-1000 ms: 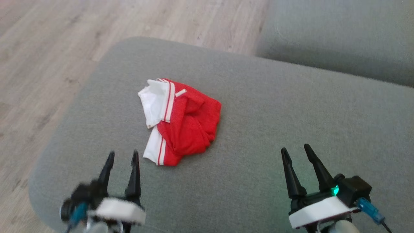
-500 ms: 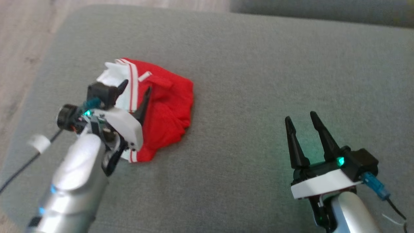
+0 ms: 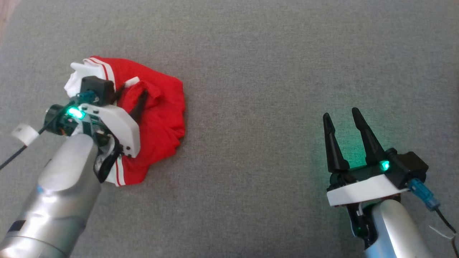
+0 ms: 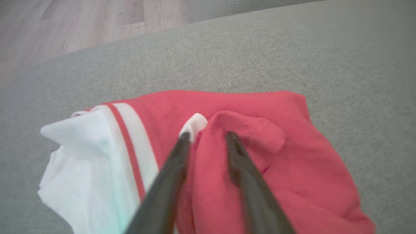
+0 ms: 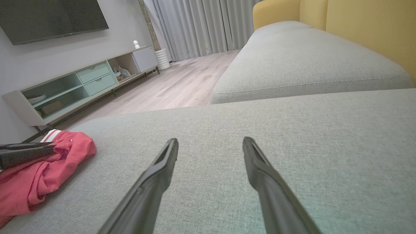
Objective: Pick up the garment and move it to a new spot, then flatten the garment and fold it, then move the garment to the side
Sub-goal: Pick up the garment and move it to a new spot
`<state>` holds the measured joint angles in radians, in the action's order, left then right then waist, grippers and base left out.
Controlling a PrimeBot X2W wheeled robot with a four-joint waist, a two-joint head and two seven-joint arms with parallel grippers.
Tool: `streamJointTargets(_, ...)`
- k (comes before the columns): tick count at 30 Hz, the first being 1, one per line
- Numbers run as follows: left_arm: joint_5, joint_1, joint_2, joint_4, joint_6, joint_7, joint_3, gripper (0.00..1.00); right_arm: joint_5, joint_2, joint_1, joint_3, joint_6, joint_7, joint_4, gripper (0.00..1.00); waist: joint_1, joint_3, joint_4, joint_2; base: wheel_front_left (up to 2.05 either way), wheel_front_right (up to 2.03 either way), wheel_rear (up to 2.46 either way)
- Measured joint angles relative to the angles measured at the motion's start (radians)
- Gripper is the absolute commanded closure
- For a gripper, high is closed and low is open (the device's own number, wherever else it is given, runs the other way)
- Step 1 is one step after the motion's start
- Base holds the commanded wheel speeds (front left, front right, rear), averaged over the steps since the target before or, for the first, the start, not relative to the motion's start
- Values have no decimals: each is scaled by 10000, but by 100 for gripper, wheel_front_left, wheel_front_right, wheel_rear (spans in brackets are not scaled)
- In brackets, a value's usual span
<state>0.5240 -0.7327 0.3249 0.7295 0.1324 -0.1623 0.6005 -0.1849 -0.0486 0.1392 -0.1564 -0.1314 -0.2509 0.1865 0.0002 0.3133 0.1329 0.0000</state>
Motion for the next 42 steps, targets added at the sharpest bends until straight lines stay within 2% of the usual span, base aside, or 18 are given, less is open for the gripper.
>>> streamJointTargets(7, 686, 1, 263, -539, 0, 1271, 558, 100, -67, 2, 0, -17, 0, 0, 190, 0, -3, -405, 0, 0, 0, 0, 0)
streamJointTargets(11, 899, 0, 420, -953, 0, 1948, 508, 100, -132, 2, -11, -38, 0, 0, 255, 0, -2, -719, 16, 0, 0, 0, 0)
streamJointTargets(15, 1154, -3, 514, -1841, -36, 3030, 17, 100, -253, 2, -111, -63, 0, 0, 326, 0, -3, -1200, 24, 0, 0, 0, 0)
streamJointTargets(18, 1289, -6, 579, -2773, -261, 3572, -412, 100, -272, 2, -231, -79, 0, 0, 353, 0, -4, -1565, 4, 0, 0, 0, 0)
streamJointTargets(22, 1310, -7, 692, -4220, -805, 3977, -1041, 100, -372, 4, -461, -151, 0, 0, 360, 0, -5, -1911, -155, 0, 0, 0, 0)
streamJointTargets(27, 721, -10, 926, -5237, -1151, 4071, -1076, 100, -458, 4, -487, -318, 0, 0, 334, 0, -4, -1984, -685, 0, 0, 0, 0)
streamJointTargets(36, -205, -1050, 1396, -5674, -1216, 4056, -855, 100, -871, 2, -119, -564, 0, 0, -46, 0, -1, -1478, -2146, 0, 0, 0, 0)
streamJointTargets(42, -763, -2637, 1264, -5386, -688, 3816, -253, 100, -1321, 2, 254, -976, 0, 0, -454, 0, 0, -811, -3493, 0, 0, 0, 0)
